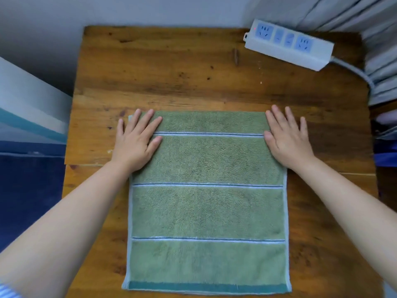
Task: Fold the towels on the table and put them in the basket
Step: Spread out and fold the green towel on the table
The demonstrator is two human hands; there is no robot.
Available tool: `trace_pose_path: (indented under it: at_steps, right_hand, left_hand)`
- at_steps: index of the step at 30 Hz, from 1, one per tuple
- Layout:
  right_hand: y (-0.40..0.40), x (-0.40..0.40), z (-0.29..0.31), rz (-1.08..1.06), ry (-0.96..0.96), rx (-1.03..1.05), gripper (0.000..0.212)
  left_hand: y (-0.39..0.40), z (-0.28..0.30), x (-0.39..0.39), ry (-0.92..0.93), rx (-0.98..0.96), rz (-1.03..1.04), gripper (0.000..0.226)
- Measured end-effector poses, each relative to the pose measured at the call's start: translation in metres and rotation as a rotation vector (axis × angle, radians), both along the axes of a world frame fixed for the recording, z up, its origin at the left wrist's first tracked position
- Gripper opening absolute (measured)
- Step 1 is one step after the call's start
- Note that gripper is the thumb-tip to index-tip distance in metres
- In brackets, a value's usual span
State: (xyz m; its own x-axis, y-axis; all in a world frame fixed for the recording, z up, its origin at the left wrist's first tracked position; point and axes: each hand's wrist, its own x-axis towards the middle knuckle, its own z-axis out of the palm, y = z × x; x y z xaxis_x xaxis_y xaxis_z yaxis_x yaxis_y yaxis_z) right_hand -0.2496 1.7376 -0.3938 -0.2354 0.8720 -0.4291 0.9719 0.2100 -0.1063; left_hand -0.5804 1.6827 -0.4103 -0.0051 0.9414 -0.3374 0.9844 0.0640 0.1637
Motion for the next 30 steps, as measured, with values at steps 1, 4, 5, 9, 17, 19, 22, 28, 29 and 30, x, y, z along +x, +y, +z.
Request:
trace_pose_path:
  at_steps: [1,4,5,9,17,19,22,28,29,30]
  right_hand:
    - [0.004,0.0,0.001,-0.023,0.013,-0.005,0.07]
    - [0.018,-0.002,0.013,-0.035,0.069,0.067,0.059]
    - [0.022,-0.003,0.017,-0.026,0.071,0.095,0.054]
    - [0.036,-0.013,0.032,0.022,-0.047,0.052,0.051]
    - [0.021,-0.017,0.062,-0.031,-0.018,0.135,0.032]
    - [-0.002,-0.011,0.073,-0.058,0.057,0.208,0.03]
    - [-0.042,0.004,0.081,-0.124,0.195,0.314,0.022]
    - [-0.143,0.024,0.085,-0.151,0.317,0.434,0.026]
    - [-0.159,0.023,0.086,-0.163,0.325,0.408,0.026]
    - [-0.169,0.023,0.087,-0.171,0.336,0.385,0.026]
  left_hand:
    - [0.001,0.001,0.0,0.0,-0.008,0.005,0.084]
    - [0.01,0.008,-0.001,-0.01,0.017,0.073,0.07]
    - [0.015,0.012,-0.001,-0.005,0.032,0.091,0.065]
    - [0.031,0.027,-0.002,0.03,0.015,0.132,0.051]
    - [0.012,0.052,0.005,-0.055,0.12,0.285,0.031]
    - [-0.008,0.064,0.003,-0.169,0.16,0.303,0.026]
    - [-0.042,0.072,0.002,-0.318,0.181,0.31,0.023]
    - [-0.125,0.084,-0.004,-0.362,0.257,0.147,0.018]
    - [-0.138,0.086,-0.007,-0.364,0.252,0.105,0.017]
    - [-0.147,0.086,-0.009,-0.356,0.23,0.07,0.016]
